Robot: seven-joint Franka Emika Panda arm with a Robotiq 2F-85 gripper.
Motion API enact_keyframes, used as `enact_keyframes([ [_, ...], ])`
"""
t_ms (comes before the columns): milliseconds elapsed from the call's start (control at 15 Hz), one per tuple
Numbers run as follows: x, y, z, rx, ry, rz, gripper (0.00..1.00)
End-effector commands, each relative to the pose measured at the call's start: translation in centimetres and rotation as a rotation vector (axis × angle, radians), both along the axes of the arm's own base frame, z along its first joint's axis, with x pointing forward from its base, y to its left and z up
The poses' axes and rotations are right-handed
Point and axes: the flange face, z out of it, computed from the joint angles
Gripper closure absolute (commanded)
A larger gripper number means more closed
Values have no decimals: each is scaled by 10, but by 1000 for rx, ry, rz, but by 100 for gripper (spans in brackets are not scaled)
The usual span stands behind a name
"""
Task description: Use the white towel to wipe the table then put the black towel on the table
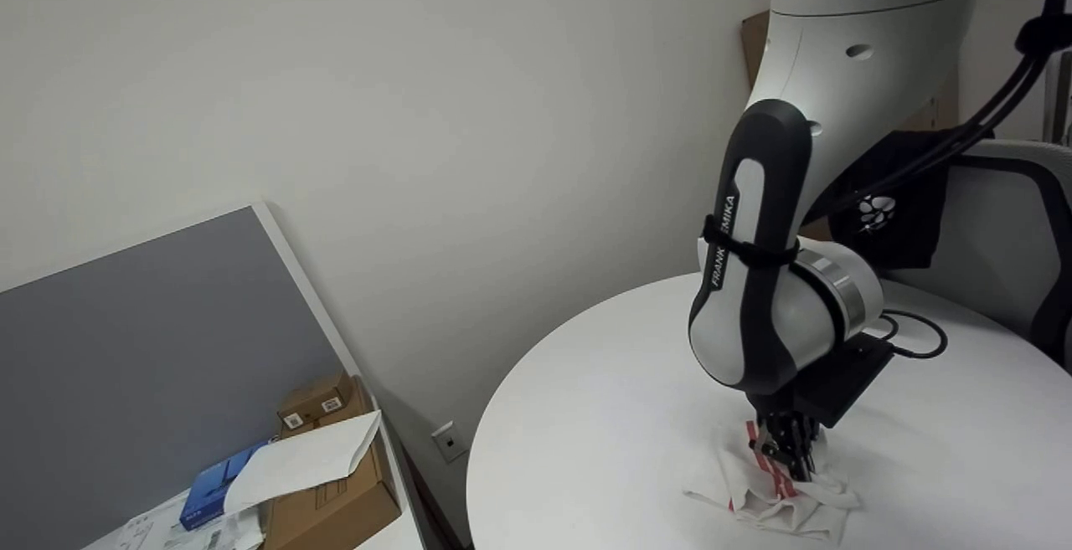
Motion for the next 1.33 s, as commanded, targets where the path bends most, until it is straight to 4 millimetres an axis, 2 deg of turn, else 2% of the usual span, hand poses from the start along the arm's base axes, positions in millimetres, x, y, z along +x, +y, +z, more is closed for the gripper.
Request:
enact_keyframes([
  [0,-2,-35,-19,6,5,-36,98],
  [333,-15,-154,-18,11,3,-228,98],
  [533,-44,-231,-18,7,-3,-346,98],
  [667,-67,-265,-18,14,-10,-394,98],
  [733,-76,-271,-18,21,-13,-398,98],
  [867,-90,-270,-18,22,-20,-378,98],
  [1133,-103,-213,-18,29,-63,-221,98],
  [1267,-106,-173,-15,37,-88,-127,98],
])
